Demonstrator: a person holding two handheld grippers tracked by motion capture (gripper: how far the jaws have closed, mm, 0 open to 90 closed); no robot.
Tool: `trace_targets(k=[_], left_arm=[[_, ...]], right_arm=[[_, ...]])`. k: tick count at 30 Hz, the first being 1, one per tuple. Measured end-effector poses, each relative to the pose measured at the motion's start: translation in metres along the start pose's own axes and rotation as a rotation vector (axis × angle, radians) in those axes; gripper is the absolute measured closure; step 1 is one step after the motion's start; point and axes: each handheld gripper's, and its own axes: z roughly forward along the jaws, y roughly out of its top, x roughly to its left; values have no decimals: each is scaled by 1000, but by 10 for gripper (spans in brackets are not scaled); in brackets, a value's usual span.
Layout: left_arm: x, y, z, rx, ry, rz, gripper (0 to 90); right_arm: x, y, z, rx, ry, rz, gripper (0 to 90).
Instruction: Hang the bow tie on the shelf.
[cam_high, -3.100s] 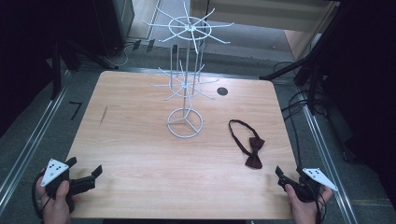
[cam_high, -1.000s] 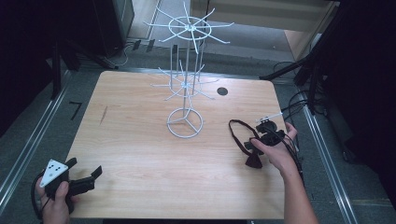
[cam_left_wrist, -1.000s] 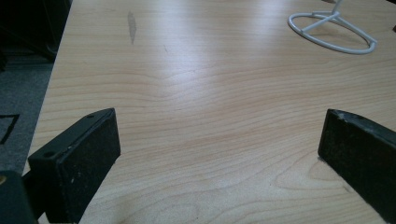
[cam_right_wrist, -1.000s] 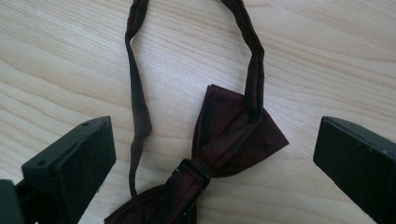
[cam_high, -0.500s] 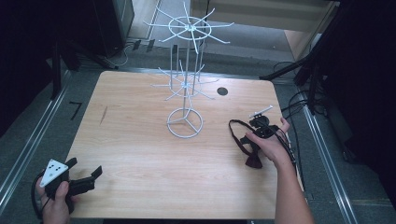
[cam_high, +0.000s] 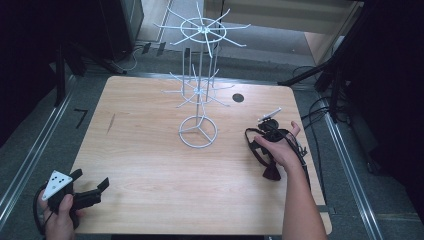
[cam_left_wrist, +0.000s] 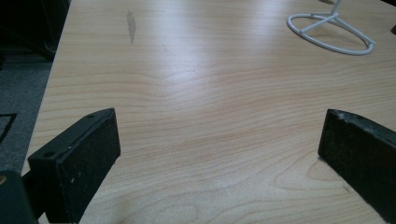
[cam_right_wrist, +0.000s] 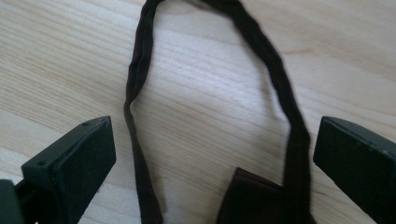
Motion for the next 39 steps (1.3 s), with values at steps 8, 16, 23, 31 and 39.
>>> trace_targets(k=[8,16,23,31,39], left_arm=[[0,0,0,3,-4,1,0],[0,0,0,-2,-5,-7,0],[1,0,0,6,-7,-9,0],[0,0,1,10,-8,-6,0],[1,0,1,12,-10,-7,0]], right_arm=[[5,-1,9,51,-39,-12,0],[7,-4,9,91,-47,-13,0],[4,-6,11,138,15,22,0],[1,-9,-3,112,9,44,461],[-1,-14,-7,47,-1,63,900]])
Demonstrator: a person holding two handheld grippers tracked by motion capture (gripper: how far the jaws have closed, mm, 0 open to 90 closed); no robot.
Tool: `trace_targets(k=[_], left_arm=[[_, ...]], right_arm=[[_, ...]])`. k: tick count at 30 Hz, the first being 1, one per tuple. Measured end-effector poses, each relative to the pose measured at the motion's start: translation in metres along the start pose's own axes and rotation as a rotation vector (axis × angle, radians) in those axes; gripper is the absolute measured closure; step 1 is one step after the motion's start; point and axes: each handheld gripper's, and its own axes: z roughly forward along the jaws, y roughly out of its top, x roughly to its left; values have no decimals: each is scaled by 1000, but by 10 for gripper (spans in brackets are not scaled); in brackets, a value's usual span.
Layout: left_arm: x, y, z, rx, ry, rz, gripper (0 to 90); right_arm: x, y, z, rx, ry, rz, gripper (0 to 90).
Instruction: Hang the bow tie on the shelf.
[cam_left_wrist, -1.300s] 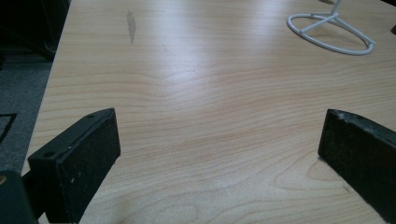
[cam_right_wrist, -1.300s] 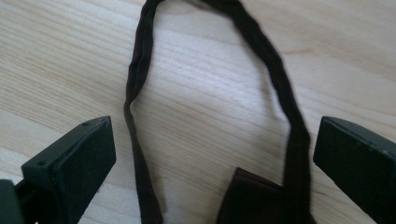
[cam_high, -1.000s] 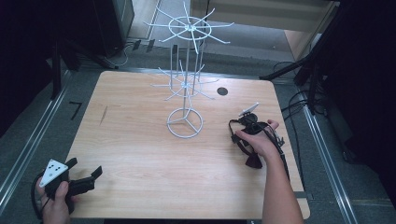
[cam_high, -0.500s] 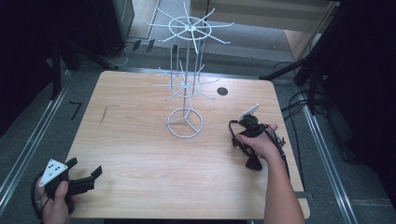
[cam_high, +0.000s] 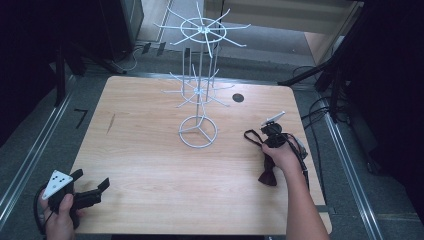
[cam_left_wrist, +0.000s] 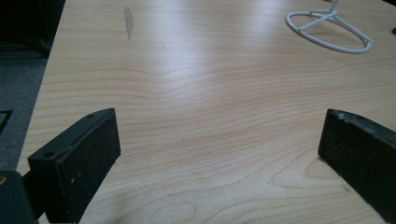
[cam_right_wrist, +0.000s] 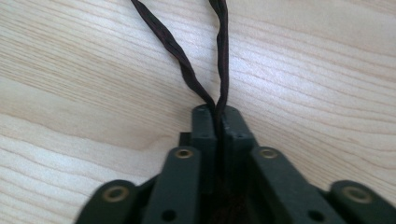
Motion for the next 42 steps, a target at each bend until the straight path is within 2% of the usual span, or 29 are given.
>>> trace_targets(k=[3,7,8,14,20,23,25,29,36,40,42], left_arm=[[0,0,0,0,-2,0,0],[0,0,0,1,-4,-1,0],[0,0,0,0,-5,-1,0],[0,0,0,2,-4,-1,0],[0,0,-1,-1,-4,-2,0],[0,0,-1,0,-6,1,0],[0,0,-1,-1,-6,-2,0],[0,0,-1,-1,-4,0,0],[0,0,0,-1,-4,0,0],[0,0,-1,-1,-4,0,0],[0,0,-1,-1,-5,0,0]], right_arm=[[2,-1,0,-8,-12,8,900],[3,-5,0,-50,-31,-22,900],[3,-6,0,-59,-25,-11,900],[5,-16,2,-163,-1,15,900],[12,-23,-4,-247,-19,9,900],[17,-24,-13,-305,-6,-2,900],[20,-26,-20,-357,32,7,900],[24,-27,-31,-435,79,26,900],[35,-29,-44,-525,94,13,900],[40,-31,-51,-592,124,9,900],[42,-32,-52,-605,120,5,900]])
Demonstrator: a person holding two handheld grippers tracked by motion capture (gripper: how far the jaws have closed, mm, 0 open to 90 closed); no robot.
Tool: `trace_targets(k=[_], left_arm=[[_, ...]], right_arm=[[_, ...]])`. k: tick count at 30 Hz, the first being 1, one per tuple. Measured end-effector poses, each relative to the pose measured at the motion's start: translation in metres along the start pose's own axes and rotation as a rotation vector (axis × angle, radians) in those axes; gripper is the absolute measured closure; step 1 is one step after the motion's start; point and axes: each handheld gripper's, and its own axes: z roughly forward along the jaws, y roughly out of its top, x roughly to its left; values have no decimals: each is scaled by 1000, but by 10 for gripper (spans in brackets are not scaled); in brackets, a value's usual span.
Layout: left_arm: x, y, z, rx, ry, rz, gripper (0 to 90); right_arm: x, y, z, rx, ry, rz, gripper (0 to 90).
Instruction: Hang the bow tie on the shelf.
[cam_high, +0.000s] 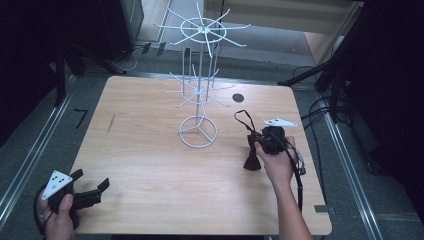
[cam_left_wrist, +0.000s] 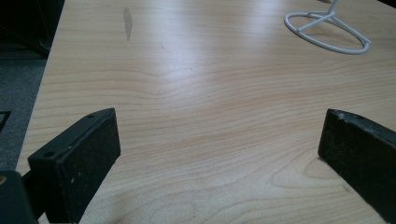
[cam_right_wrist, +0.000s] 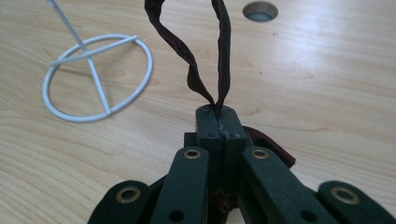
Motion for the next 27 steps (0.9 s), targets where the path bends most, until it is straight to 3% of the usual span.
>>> trace_targets(k=[7,13,20,27], left_arm=[[0,0,0,0,0,0,0],[0,0,0,0,0,-1,0],[1,0,0,-2,-2,-5,0],[0,0,0,-2,-2,-6,0]], right_arm=[[13,2,-10,-119,5,-14,900],[19,2,-15,-179,27,-6,900],[26,1,-24,-237,24,-14,900],[30,2,-32,-254,48,-11,900]])
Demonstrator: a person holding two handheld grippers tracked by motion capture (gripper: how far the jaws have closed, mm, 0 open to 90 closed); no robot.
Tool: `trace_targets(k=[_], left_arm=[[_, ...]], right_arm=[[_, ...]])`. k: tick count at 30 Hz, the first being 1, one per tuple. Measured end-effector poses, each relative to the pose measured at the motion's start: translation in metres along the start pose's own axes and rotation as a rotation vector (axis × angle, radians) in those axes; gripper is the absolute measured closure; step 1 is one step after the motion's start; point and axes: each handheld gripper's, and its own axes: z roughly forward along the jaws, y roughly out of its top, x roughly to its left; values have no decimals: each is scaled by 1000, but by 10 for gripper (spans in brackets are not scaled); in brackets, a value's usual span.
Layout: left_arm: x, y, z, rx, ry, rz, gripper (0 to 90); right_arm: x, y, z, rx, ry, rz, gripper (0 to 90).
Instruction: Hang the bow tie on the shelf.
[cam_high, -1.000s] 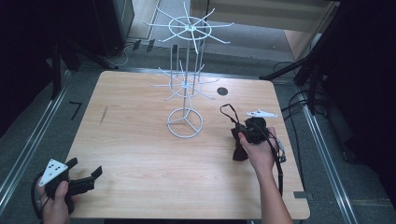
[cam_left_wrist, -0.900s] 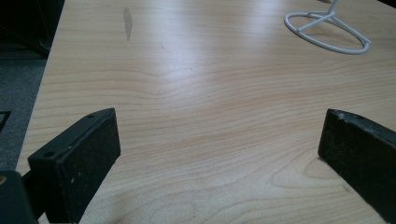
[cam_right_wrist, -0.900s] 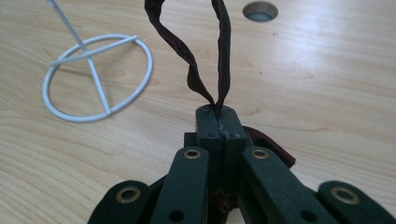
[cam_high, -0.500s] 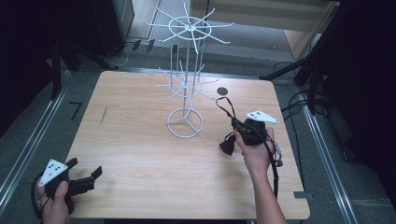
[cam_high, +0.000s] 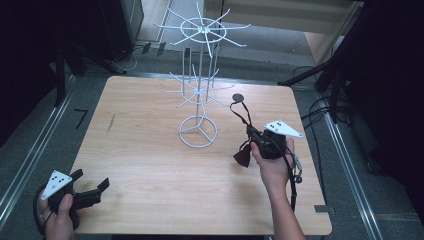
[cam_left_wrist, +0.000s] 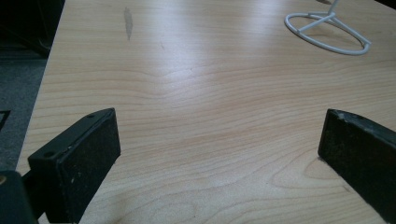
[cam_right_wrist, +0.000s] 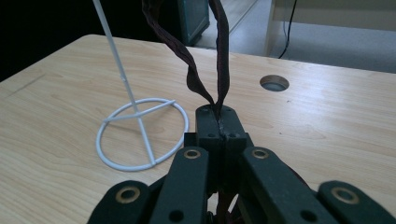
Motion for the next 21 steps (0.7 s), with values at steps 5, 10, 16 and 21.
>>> trace_targets(k=[5,10,16,21], left_arm=[[0,0,0,1,0,1,0],[0,0,0,-1,1,0,0],[0,0,0,0,0,2,0],[0,0,0,0,1,2,0]], right_arm=[[2,5,-9,-18,1,-5,900],[4,11,-16,-35,10,-9,900],[5,17,-25,-57,26,-11,900],[9,22,-29,-71,32,-24,900]])
